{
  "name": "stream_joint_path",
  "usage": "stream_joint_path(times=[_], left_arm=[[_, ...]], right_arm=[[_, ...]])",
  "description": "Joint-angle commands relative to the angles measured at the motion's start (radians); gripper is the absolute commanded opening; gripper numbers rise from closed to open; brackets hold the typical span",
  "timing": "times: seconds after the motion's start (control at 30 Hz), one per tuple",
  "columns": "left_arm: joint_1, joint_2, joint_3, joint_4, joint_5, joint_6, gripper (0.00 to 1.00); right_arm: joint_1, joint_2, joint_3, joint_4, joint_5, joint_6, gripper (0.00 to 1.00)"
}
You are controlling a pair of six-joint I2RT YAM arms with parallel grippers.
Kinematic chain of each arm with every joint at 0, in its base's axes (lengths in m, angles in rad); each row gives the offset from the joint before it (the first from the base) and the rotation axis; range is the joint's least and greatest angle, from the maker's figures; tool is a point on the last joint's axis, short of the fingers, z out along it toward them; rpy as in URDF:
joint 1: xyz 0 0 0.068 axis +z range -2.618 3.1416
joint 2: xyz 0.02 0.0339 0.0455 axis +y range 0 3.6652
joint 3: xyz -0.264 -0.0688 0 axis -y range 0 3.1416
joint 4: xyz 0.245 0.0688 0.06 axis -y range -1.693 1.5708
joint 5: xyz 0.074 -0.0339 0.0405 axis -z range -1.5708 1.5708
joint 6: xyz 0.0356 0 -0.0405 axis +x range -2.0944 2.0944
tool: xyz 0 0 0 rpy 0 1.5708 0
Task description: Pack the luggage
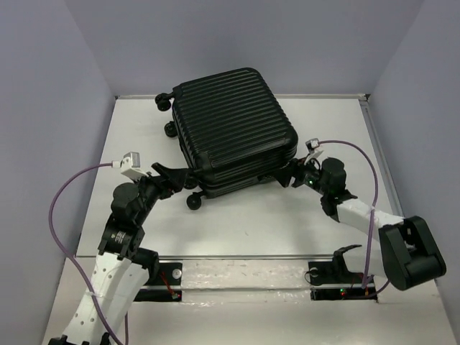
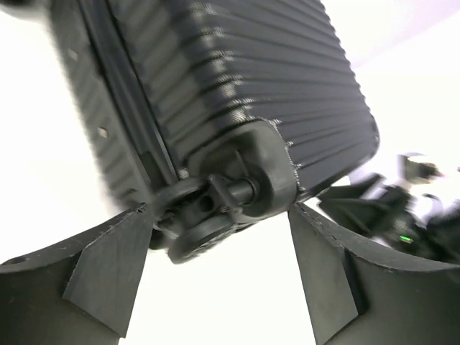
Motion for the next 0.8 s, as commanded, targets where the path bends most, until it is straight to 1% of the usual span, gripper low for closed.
stream_joint_path(times=[0.0, 0.07, 0.17, 0.2, 0.27, 0.33, 0.4, 0.57, 0.6, 0.73, 0.77], left_arm=[[-0.001, -0.017, 0.066, -0.114, -0.046, 0.082, 0.91], [-0.001, 0.019, 0.052, -0.094, 0.000, 0.073, 0.90], [-0.001, 0.061, 0.032, -0.059, 0.028, 0.074, 0.88], [-0.001, 0.064, 0.029, -0.034, 0.052, 0.073, 0.87], [-0.001, 0.079, 0.020, -0.014, 0.077, 0.068, 0.86], [-0.001, 0.099, 0.012, 0.013, 0.123, 0.060, 0.86], [0.000, 0.113, 0.006, 0.033, 0.167, 0.066, 0.86], [-0.001, 0.153, -0.017, 0.043, 0.226, 0.066, 0.86], [-0.001, 0.154, -0.020, 0.076, 0.232, 0.063, 0.86], [-0.001, 0.161, -0.024, 0.081, 0.232, 0.062, 0.84], [-0.001, 0.156, -0.024, 0.082, 0.231, 0.057, 0.84]], right_arm=[[-0.022, -0.132, -0.005, -0.085, 0.074, -0.062, 0.68], [-0.097, -0.131, -0.015, -0.087, 0.028, -0.048, 0.66], [-0.128, -0.110, -0.015, -0.047, -0.007, -0.057, 0.64], [-0.140, -0.094, -0.003, -0.045, -0.035, -0.066, 0.61], [-0.141, -0.077, 0.037, -0.044, -0.064, -0.077, 0.59], [-0.141, -0.051, 0.063, -0.047, -0.056, -0.086, 0.59], [-0.141, -0.041, 0.071, -0.045, -0.052, -0.097, 0.59], [-0.141, -0.014, 0.071, -0.027, -0.059, -0.080, 0.60], [-0.141, -0.010, 0.070, -0.007, -0.066, -0.076, 0.60], [-0.141, 0.010, 0.080, -0.008, -0.127, -0.071, 0.59], [-0.141, 0.006, 0.074, -0.007, -0.135, -0.065, 0.61]])
